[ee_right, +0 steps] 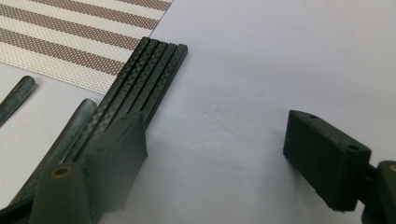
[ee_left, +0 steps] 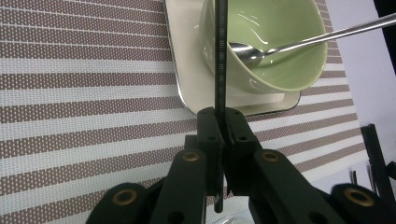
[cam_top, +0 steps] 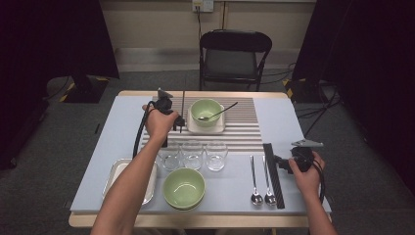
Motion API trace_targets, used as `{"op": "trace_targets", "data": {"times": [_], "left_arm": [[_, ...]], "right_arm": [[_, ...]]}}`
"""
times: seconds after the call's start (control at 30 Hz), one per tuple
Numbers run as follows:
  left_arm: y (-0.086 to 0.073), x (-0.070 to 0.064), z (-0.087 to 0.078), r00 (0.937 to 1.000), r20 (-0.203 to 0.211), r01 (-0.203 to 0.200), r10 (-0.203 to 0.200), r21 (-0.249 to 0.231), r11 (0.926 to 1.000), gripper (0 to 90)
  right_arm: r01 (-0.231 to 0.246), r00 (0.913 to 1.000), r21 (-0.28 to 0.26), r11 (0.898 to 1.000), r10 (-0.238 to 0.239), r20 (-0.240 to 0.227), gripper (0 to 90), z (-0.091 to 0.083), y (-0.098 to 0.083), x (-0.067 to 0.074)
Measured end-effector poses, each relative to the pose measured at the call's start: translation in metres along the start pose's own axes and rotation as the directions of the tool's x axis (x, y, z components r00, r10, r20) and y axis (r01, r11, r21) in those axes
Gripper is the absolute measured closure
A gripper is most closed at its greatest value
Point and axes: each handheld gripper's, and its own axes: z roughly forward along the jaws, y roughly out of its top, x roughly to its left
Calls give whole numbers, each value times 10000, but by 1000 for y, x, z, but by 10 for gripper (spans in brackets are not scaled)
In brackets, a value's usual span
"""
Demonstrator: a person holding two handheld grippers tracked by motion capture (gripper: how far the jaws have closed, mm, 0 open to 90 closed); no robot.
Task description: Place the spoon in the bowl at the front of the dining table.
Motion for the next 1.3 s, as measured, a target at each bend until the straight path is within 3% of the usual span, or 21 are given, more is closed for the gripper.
{"op": "trace_targets", "data": {"times": [0.6, 0.9, 1.3], "left_arm": [[3, 4, 15, 9997, -230, 75, -72, 110, 9999, 869], [5, 6, 22, 9989, -229, 414, -409, 193, 9990, 868], [5, 6, 30, 9986, -430, 338, -321, 382, 9987, 867]], "right_arm": [[-13, 10000, 22, 10000, 14, -16, 200, 0, 0, 0], [-12, 10000, 18, 10000, 12, -17, 200, 0, 0, 0], [-62, 10000, 24, 10000, 62, -25, 200, 0, 0, 0]]}}
